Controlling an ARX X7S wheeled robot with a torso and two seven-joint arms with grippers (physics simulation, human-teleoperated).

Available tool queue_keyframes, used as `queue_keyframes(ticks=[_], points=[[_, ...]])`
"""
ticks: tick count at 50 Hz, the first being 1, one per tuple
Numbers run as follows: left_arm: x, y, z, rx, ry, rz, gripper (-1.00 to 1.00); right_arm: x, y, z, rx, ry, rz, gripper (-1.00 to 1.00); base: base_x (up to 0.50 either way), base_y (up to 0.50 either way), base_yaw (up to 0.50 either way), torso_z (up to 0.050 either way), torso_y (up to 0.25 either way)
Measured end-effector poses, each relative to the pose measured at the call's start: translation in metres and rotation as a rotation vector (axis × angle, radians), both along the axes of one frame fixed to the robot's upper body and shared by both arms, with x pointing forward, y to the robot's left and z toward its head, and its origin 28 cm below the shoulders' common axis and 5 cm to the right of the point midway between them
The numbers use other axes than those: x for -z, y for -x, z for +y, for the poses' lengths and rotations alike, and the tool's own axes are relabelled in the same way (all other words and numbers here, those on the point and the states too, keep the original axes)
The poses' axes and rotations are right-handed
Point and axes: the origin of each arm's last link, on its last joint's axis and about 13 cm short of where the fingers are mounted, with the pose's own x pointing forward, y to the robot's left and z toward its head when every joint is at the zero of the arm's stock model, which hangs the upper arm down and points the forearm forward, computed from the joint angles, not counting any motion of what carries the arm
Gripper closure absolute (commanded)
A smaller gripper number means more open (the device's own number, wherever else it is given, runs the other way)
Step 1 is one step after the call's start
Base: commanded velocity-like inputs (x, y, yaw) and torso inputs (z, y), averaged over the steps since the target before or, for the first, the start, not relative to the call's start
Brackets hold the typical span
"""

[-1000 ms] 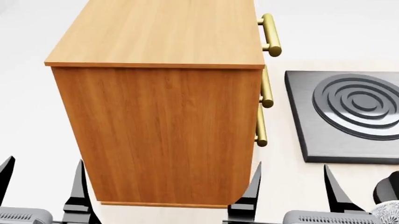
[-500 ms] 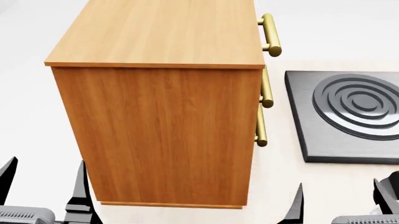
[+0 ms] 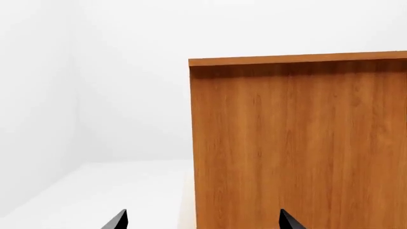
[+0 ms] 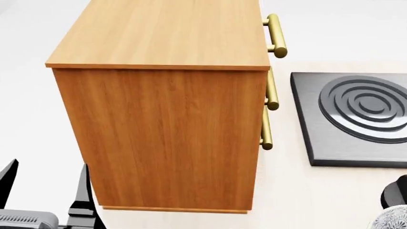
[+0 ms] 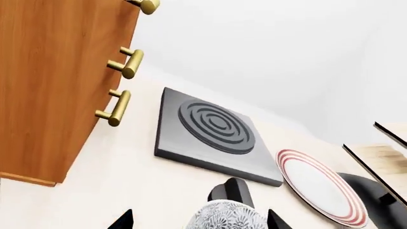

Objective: Put the bowl on the top of the cabinet.

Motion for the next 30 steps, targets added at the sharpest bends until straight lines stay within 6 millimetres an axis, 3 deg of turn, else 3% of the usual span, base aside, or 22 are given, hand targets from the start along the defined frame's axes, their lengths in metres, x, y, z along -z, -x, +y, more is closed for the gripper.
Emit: queue_keyframes(ticks=[30], points=[[0.0, -0.001, -0.001, -0.003, -0.005, 0.002, -1.0, 0.018, 0.003, -0.009, 0.028, 0.026, 0.09, -1.0, 0.0, 0.0, 0.0, 0.0, 0.0]])
